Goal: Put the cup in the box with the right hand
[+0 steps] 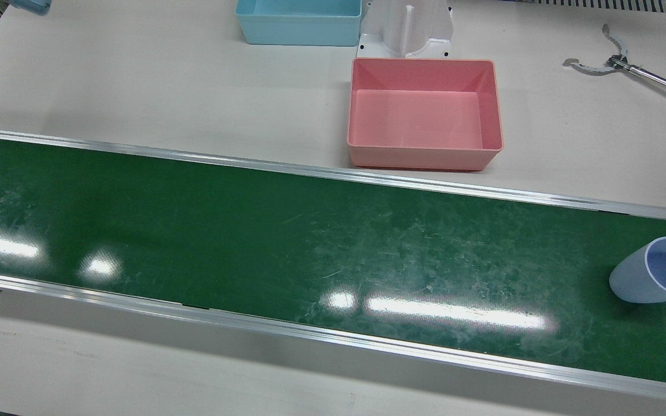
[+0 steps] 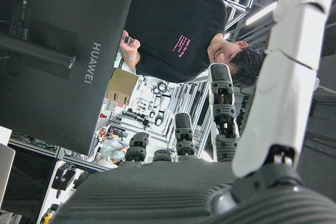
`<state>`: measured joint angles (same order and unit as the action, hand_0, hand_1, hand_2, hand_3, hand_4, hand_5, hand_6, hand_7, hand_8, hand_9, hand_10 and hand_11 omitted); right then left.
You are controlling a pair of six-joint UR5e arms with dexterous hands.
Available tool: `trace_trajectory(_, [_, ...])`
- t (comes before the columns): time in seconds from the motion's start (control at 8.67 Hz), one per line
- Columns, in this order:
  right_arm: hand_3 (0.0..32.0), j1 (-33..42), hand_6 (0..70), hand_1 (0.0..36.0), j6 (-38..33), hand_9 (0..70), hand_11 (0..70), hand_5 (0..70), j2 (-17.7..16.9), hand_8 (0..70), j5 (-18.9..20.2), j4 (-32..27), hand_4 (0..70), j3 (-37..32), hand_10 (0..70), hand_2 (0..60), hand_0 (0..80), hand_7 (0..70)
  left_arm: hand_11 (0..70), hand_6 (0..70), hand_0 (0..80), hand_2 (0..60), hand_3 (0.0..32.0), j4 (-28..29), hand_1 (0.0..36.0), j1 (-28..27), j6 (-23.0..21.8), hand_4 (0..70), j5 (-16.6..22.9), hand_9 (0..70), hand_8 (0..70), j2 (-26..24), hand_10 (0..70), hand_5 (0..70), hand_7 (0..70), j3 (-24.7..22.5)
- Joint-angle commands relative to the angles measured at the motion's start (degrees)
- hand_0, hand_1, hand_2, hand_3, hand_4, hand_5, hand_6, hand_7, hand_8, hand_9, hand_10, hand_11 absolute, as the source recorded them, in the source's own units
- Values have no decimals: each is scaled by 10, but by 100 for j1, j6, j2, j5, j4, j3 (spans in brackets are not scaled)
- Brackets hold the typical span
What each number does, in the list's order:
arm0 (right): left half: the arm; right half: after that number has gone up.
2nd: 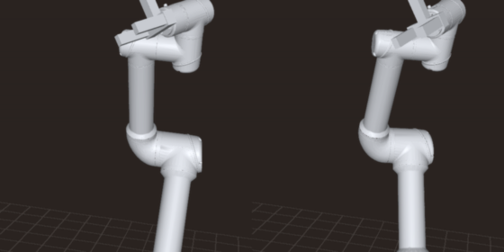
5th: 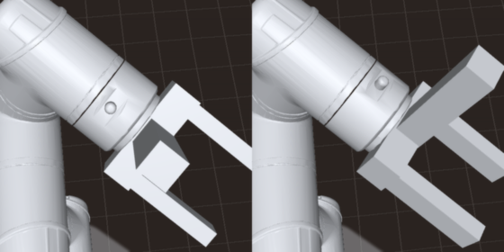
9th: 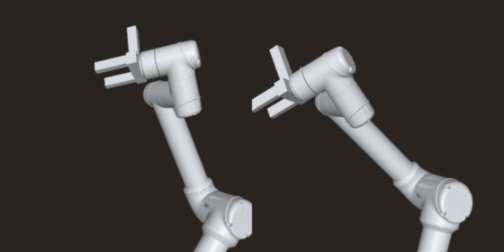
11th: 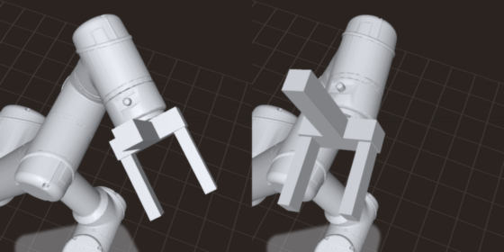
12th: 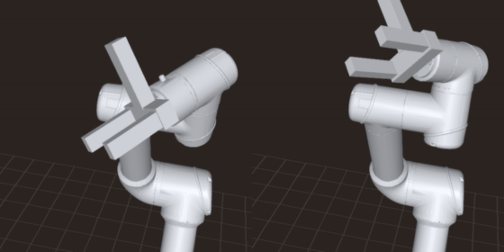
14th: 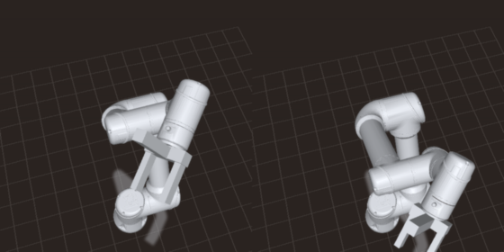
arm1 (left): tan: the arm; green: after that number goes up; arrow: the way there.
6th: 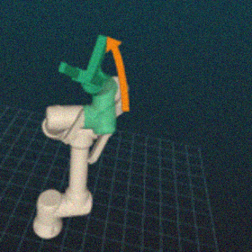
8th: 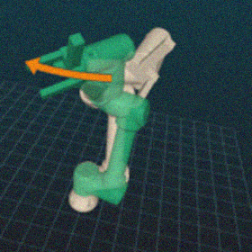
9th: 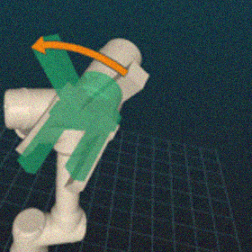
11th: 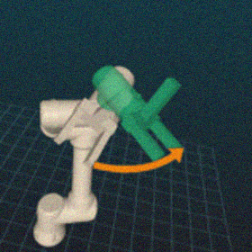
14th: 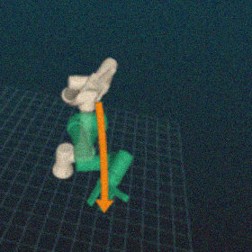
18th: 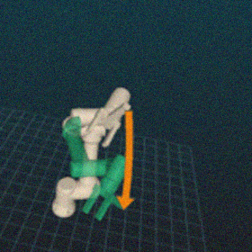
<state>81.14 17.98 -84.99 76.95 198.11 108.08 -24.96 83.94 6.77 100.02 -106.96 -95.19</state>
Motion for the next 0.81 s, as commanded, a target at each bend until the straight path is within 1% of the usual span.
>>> trace_trajectory(0.0, [0,-10,72,155,-5,37,114,59,0,4,-5,0,309,-6,65,14,554,255,0,0,0,0,0,0,0,0,0,0,0,0,0,0,0,0,0,0])
trace_trajectory(0.12, [0,-11,71,158,-5,35,112,59,0,4,-5,0,298,-6,64,17,556,246,0,0,0,0,0,0,0,0,0,0,0,0,0,0,0,0,0,0])
trace_trajectory(0.23, [0,-11,73,158,-5,37,113,60,-8,4,-5,0,299,-6,64,18,554,258,0,0,0,0,0,0,0,0,0,0,0,0,0,0,0,0,0,0])
trace_trajectory(0.46, [0,-11,72,156,4,36,110,59,-8,4,-5,9,295,-23,62,11,553,253,0,0,0,0,0,0,0,0,0,0,0,0,0,0,0,0,0,0])
trace_trajectory(0.69, [0,-46,74,156,4,38,113,59,18,4,-5,0,300,-85,64,10,554,263,0,0,0,0,0,0,0,0,0,0,0,0,0,0,0,0,0,0])
